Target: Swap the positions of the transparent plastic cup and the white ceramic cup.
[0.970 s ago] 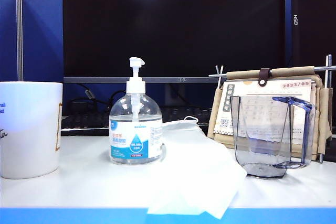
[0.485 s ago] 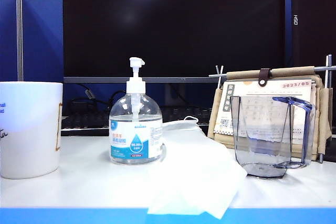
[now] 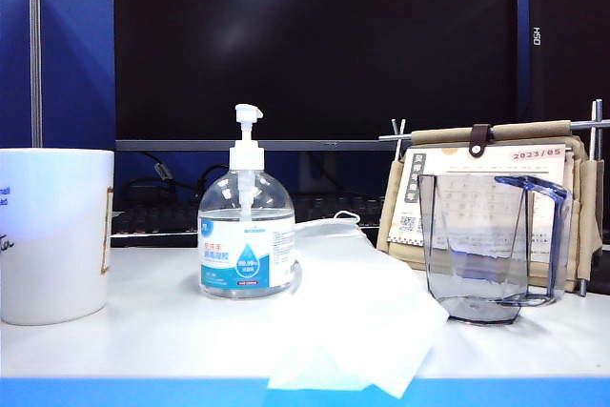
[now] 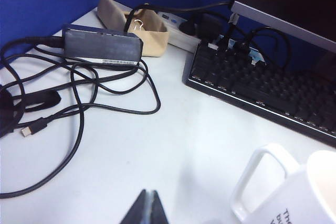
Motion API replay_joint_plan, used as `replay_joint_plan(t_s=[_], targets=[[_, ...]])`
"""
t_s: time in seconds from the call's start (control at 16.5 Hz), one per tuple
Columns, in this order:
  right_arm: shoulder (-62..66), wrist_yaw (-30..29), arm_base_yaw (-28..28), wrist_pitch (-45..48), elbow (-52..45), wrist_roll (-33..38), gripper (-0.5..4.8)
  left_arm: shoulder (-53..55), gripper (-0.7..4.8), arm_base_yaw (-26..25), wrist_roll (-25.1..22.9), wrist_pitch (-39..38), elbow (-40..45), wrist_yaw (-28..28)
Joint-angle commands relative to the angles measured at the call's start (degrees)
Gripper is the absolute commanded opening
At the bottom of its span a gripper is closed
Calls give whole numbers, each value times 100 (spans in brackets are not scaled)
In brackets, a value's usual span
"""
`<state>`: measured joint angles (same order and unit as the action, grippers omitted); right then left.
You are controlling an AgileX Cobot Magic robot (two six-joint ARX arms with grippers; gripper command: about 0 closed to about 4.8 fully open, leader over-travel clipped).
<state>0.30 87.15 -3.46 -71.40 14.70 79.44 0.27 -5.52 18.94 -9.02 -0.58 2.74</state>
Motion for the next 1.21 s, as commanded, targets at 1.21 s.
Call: replay_joint_plan(t_s=[1.21], targets=[[-9, -2168, 9, 2371, -446, -3941, -1, -2, -3, -4, -31, -37, -2, -13]])
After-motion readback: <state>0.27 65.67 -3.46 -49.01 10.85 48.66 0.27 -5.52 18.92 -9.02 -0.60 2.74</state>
